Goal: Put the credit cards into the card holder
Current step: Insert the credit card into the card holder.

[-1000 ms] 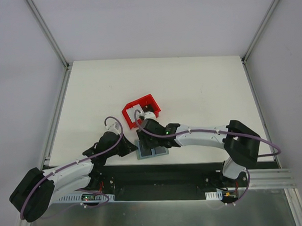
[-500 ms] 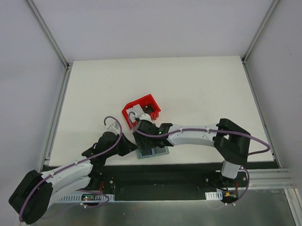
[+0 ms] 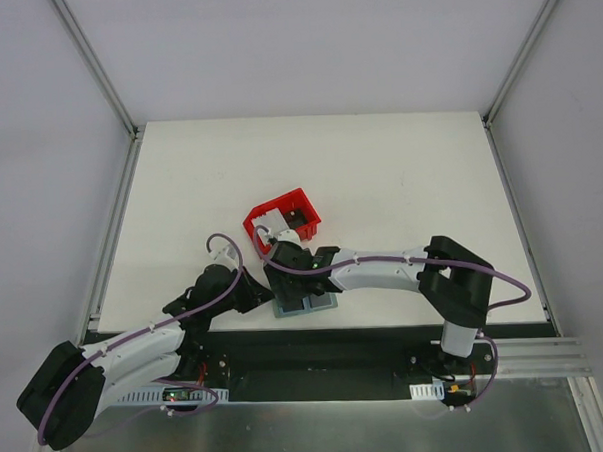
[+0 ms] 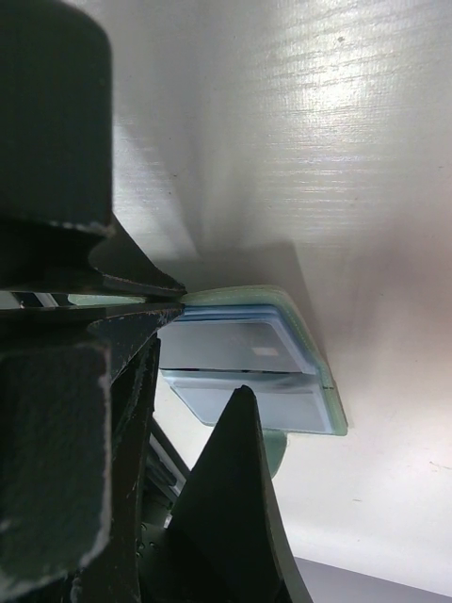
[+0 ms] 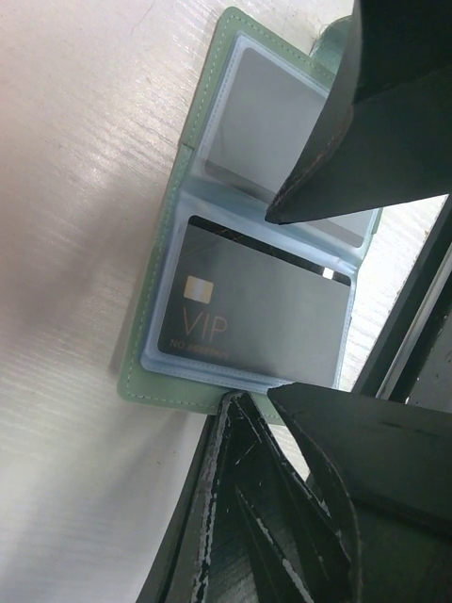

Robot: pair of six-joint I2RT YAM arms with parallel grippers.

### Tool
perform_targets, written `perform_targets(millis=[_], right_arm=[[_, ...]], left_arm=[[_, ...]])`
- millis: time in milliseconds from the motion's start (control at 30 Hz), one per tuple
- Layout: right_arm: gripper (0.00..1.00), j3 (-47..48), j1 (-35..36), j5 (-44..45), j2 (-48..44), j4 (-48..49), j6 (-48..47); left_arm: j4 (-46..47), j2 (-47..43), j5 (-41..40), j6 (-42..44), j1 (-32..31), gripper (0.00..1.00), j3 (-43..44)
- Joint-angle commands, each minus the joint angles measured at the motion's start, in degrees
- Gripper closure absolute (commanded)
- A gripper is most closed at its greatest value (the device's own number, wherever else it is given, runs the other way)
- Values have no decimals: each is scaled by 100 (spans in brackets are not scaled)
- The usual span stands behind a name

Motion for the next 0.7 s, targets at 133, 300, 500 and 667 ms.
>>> perform_targets(millis=[133, 300, 500, 667], right_arm=[[28, 65, 33, -115, -166, 224, -13], [28, 91, 33, -203, -8, 189, 83], [32, 100, 33, -133, -26, 145, 40], [36, 126, 33, -106, -43, 66, 40]], left_arm=[[188, -160, 61, -85, 3, 100, -82], [188, -318, 17, -120, 3, 100, -143], [100, -397, 17, -102, 3, 100, -108], [91, -424, -10, -94, 3, 100, -100]])
